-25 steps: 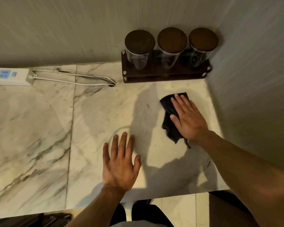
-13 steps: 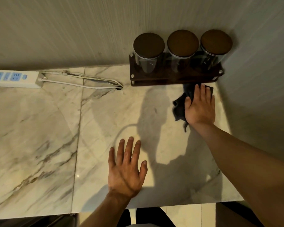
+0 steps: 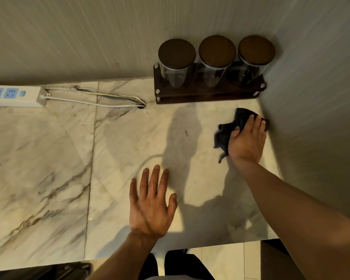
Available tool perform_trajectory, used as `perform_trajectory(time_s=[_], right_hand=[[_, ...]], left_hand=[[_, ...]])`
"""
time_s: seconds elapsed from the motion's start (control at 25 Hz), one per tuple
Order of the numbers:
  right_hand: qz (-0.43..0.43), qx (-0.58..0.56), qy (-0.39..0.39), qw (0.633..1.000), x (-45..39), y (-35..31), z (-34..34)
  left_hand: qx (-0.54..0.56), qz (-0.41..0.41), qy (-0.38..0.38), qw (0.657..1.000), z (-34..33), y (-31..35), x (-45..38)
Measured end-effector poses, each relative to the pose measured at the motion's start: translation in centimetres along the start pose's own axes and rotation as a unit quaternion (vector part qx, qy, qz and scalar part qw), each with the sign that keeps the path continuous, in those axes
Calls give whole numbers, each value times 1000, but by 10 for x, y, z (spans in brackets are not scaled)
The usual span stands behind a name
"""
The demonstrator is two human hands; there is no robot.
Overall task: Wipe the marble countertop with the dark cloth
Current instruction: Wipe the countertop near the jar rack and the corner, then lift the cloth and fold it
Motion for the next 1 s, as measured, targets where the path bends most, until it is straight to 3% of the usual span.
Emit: perform_trajectory(time_s=[0.76, 1.0], right_hand=[[-85, -16, 26, 996, 142, 69, 32], [-122, -29, 40, 991, 184, 90, 40]], left_hand=[[8, -14, -4, 1000, -4, -6, 1], [82, -27, 21, 996, 2, -6, 3]])
Point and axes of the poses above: each hand's wrist, its own x-axis away from the middle knuckle, its own z-axis out of the back of the hand, y = z × x, the point moved 5 cm from there along -x, towards the middle knuckle, and after that the axes turned 3 degrees about y, right-handed, at the moved point
